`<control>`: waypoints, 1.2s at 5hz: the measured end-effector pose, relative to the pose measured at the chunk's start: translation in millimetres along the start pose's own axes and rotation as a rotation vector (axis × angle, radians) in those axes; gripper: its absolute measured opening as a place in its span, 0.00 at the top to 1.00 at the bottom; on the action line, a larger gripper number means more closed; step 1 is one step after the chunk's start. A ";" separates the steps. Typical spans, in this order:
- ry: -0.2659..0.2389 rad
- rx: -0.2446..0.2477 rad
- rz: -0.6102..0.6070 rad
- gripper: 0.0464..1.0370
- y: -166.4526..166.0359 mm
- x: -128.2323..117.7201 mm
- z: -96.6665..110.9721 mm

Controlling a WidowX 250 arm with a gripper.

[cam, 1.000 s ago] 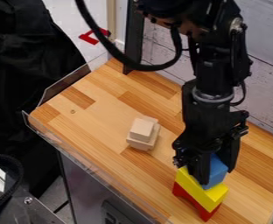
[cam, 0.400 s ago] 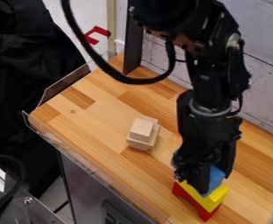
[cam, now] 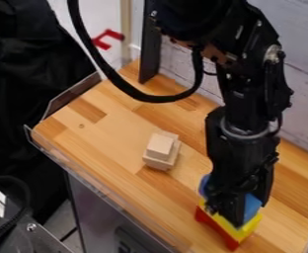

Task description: Put the blue rectangle to the yellow rectangle

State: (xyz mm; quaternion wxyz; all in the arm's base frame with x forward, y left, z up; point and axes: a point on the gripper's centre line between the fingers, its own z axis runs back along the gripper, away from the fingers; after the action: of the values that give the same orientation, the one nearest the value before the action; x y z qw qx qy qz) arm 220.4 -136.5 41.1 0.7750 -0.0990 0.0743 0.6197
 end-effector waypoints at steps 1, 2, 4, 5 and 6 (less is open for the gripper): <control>-0.001 0.000 -0.009 0.49 1.1 -5.9 -1.1; -0.001 -0.002 -0.012 0.49 0.5 -6.7 -1.4; 0.024 0.025 -0.037 0.12 3.4 -8.4 -2.2; 0.019 0.025 -0.044 0.04 3.4 -6.0 -0.3; 0.023 0.003 -0.058 0.04 2.8 -5.9 10.3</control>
State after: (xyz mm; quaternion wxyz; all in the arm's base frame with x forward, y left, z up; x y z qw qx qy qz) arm 216.3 -139.0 52.3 0.7920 -0.1069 0.0811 0.5956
